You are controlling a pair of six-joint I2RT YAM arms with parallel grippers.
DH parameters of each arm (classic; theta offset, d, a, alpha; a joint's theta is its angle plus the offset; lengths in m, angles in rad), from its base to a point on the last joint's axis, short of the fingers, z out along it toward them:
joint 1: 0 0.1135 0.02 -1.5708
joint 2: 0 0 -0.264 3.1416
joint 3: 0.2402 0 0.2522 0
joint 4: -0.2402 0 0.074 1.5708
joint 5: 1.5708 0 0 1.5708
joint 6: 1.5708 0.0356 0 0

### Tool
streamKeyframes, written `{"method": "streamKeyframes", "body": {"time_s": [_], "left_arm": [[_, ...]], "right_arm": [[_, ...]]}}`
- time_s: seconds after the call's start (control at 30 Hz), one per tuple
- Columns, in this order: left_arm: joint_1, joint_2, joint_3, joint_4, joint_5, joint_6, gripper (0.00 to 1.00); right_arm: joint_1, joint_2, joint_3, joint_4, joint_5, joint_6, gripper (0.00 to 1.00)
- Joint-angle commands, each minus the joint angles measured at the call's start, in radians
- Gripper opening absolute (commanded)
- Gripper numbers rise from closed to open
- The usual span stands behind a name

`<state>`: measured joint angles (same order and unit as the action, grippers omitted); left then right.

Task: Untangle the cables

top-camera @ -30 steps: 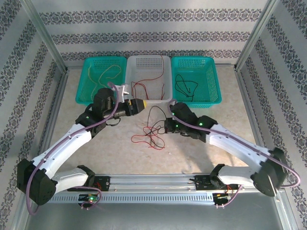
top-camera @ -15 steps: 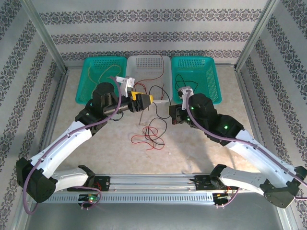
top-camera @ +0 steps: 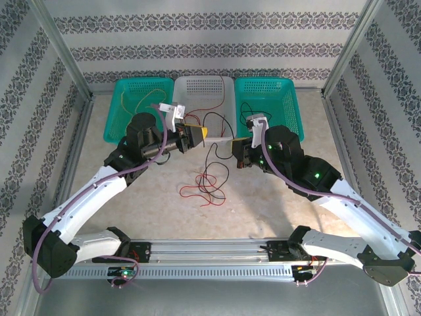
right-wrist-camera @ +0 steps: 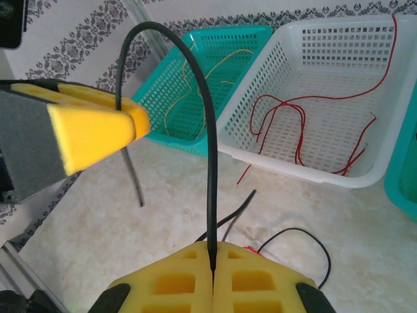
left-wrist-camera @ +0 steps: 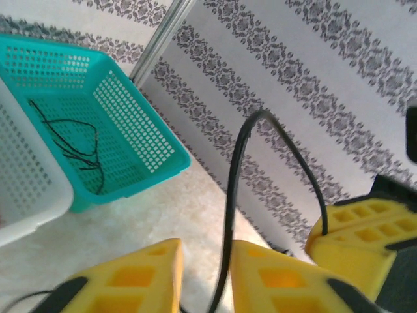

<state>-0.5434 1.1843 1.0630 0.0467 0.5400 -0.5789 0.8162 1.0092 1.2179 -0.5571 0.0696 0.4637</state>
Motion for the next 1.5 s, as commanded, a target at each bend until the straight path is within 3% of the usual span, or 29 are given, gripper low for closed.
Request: {"method": "streamKeyframes", "body": {"time_s": [0.0, 0.07, 0.27, 0.5, 0.63, 0.8, 0.93, 1.1, 1.27, 1.37, 1.4, 1.43, 1.47], "left_arm": [[-0.011, 0.017, 0.038, 0.107, 0.033, -0.014, 0.1], [-0.01, 0.029, 0.064, 0.133, 0.056, -0.021, 0.0], [-0.01, 0.034, 0.078, 0.331, 0.182, -0.087, 0.0], [-0.011, 0.017, 0.045, 0.386, 0.174, -0.118, 0.0], [-0.011, -0.002, 0.026, 0.331, 0.136, -0.078, 0.0], [-0.01, 0.008, 0.04, 0.274, 0.218, -0.029, 0.0], [-0.013, -0.013, 0.114, -0.021, 0.24, 0.188, 0.0], [-0.013, -0.008, 0.148, -0.215, 0.309, 0.29, 0.0], [-0.013, -0.012, 0.109, -0.165, 0.389, 0.232, 0.0], [-0.013, -0.026, 0.1, -0.146, 0.369, 0.217, 0.0], [-0.014, -0.031, 0.102, -0.151, 0.33, 0.218, 0.05], [-0.014, -0.036, 0.103, -0.16, 0.287, 0.22, 0.26], [-0.013, -0.046, 0.099, -0.161, 0.24, 0.22, 0.38]], "right_arm": [[0.012, -0.018, 0.009, 0.017, 0.004, -0.008, 0.0], [0.012, -0.024, 0.003, 0.013, 0.015, -0.008, 0.0], [0.012, -0.053, -0.005, 0.011, 0.074, -0.005, 0.0], [0.002, -0.094, -0.026, 0.027, 0.123, -0.012, 0.0], [0.0, -0.103, -0.025, 0.028, 0.146, -0.024, 0.0], [-0.016, -0.104, -0.001, -0.007, 0.192, -0.034, 0.0], [-0.036, -0.101, 0.035, -0.075, 0.269, -0.054, 0.0], [-0.11, -0.109, 0.071, -0.11, 0.269, -0.062, 0.0], [-0.177, -0.086, 0.128, -0.121, 0.25, -0.085, 0.0], [-0.223, -0.047, 0.182, -0.144, 0.25, -0.105, 0.0], [-0.24, -0.033, 0.2, -0.15, 0.248, -0.11, 0.0], [-0.253, -0.021, 0.212, -0.152, 0.249, -0.114, 0.0], [-0.27, -0.008, 0.229, -0.153, 0.251, -0.119, 0.0]]}}
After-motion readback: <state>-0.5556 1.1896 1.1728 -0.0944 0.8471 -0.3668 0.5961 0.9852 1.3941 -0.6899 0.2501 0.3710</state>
